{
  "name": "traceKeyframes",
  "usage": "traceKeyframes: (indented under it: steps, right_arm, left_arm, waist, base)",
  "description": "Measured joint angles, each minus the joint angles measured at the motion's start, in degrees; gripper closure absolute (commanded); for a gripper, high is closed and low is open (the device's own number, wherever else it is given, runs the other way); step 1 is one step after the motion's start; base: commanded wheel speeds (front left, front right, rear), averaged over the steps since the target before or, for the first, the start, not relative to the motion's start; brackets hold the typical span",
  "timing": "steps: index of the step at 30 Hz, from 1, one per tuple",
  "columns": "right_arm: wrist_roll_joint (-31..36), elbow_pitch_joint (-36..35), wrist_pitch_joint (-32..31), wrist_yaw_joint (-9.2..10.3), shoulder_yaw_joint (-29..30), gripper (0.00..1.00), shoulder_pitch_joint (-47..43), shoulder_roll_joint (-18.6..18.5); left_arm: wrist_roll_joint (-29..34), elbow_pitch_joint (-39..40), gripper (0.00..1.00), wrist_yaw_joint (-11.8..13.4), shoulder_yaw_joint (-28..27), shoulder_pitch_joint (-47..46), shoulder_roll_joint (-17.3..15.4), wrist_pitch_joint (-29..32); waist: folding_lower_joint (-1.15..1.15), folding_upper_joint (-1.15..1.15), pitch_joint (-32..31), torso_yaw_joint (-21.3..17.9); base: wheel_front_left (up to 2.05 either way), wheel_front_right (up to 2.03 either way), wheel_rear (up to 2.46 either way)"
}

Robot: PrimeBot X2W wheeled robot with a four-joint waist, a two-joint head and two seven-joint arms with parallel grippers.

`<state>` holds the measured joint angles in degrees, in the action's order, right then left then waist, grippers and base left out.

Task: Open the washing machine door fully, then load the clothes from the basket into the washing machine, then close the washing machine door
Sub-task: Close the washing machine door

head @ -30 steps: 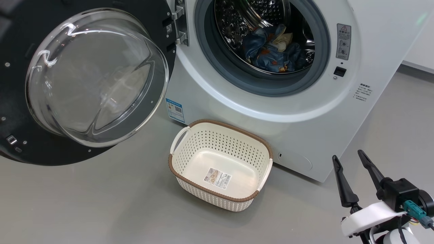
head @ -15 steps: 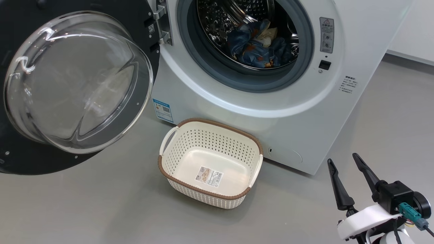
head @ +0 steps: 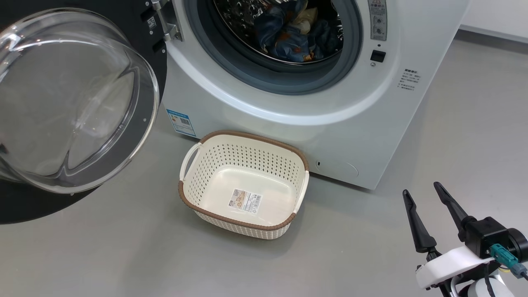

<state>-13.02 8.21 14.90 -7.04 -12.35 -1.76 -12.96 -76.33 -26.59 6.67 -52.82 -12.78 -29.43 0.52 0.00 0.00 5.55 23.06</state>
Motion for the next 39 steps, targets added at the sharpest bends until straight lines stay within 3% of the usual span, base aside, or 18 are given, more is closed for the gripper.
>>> traceKeyframes:
  steps: [17, 39]
  right_arm:
    - [0.30, -0.52, 0.00, 0.00, -0.26, 0.00, 3.36, -2.31]
    - [0.56, -0.41, 0.00, 0.00, 0.71, 0.00, 4.99, -4.95]
  left_arm:
    - [-4.48, -3.41, 1.00, 0.41, 1.32, -6.01, -3.64, 6.46]
    - [-5.80, -7.89, 1.00, 0.41, 3.58, -10.56, -3.80, 9.60]
  waist:
    - [0.00, 0.00, 6.86, -3.84]
    - [0.00, 0.00, 10.77, -6.84]
  base:
    - [0.00, 0.00, 0.00]
    - [0.00, 0.00, 0.00]
